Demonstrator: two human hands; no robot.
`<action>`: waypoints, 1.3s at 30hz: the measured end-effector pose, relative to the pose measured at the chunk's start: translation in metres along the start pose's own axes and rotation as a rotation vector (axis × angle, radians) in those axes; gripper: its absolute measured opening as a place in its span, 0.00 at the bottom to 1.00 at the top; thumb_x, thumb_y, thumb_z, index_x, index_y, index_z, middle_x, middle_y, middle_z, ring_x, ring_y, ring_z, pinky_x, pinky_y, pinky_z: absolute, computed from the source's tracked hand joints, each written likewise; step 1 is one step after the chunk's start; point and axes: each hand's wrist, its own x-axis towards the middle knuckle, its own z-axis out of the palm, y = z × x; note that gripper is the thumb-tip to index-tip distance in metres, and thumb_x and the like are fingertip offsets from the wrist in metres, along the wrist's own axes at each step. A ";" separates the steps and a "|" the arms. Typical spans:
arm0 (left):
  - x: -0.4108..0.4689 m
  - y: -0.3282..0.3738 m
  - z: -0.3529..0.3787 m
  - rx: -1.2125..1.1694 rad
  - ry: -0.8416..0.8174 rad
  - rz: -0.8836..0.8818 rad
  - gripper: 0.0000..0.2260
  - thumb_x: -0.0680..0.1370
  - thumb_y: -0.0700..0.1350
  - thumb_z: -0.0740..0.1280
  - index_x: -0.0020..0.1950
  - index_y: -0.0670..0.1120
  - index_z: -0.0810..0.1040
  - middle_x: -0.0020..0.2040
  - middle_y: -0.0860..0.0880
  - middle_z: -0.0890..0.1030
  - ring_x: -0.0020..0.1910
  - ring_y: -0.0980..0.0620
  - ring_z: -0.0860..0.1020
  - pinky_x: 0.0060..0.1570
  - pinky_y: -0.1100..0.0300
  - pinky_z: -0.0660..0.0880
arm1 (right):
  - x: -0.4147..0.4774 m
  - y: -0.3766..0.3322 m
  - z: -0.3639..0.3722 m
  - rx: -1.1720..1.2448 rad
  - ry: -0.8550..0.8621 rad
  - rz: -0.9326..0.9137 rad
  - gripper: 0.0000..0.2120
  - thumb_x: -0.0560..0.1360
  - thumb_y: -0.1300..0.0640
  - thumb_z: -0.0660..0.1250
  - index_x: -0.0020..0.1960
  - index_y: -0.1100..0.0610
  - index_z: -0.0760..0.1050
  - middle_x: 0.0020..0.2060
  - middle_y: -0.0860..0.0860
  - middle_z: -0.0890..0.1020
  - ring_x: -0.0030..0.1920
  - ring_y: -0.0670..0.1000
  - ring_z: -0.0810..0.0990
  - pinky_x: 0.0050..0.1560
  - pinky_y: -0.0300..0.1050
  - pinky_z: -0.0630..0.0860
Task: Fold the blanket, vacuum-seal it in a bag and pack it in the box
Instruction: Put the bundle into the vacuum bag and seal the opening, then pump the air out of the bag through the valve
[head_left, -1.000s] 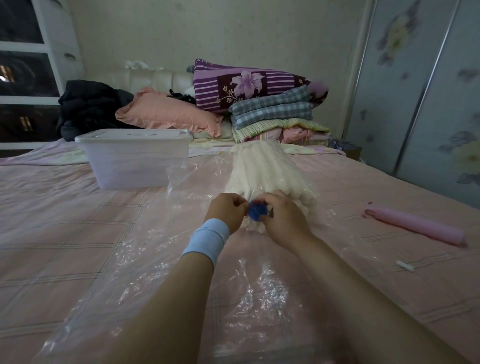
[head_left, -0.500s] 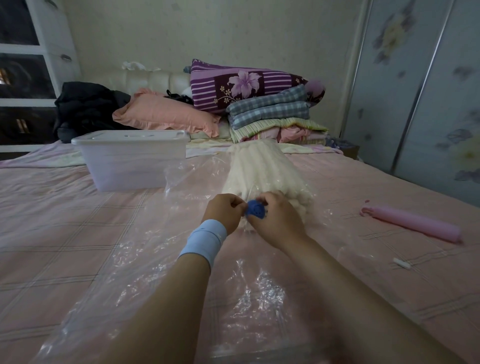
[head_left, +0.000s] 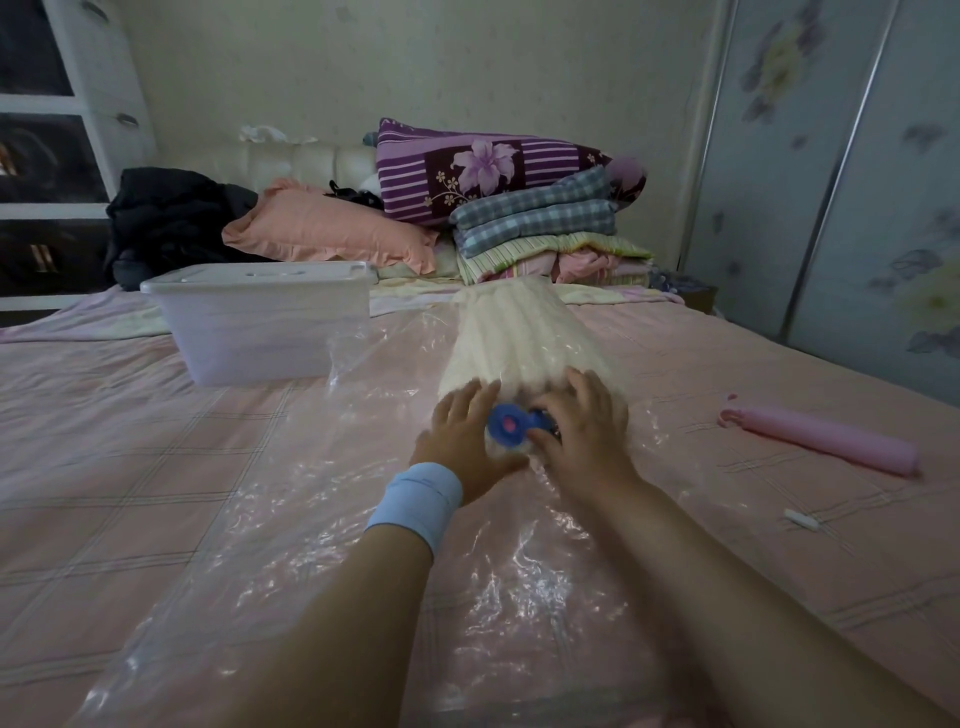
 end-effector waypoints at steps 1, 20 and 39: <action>-0.005 -0.007 0.006 0.052 -0.086 -0.037 0.47 0.68 0.70 0.67 0.77 0.62 0.40 0.78 0.60 0.41 0.78 0.47 0.46 0.70 0.37 0.60 | -0.004 0.006 0.002 0.024 -0.067 0.014 0.11 0.80 0.45 0.65 0.61 0.43 0.73 0.79 0.52 0.55 0.81 0.55 0.46 0.76 0.68 0.44; -0.017 0.074 0.019 0.495 -0.212 0.167 0.38 0.75 0.65 0.63 0.78 0.59 0.47 0.79 0.52 0.44 0.78 0.46 0.47 0.75 0.43 0.50 | -0.050 0.073 -0.059 0.129 -0.334 0.095 0.11 0.77 0.52 0.68 0.58 0.49 0.72 0.57 0.47 0.73 0.57 0.54 0.75 0.59 0.52 0.70; 0.064 0.243 0.121 -0.502 -0.136 -0.083 0.10 0.76 0.43 0.69 0.56 0.44 0.82 0.40 0.50 0.85 0.38 0.54 0.84 0.47 0.55 0.81 | -0.055 0.188 -0.135 0.298 0.058 0.422 0.17 0.71 0.52 0.76 0.59 0.48 0.80 0.49 0.42 0.83 0.50 0.44 0.81 0.49 0.41 0.76</action>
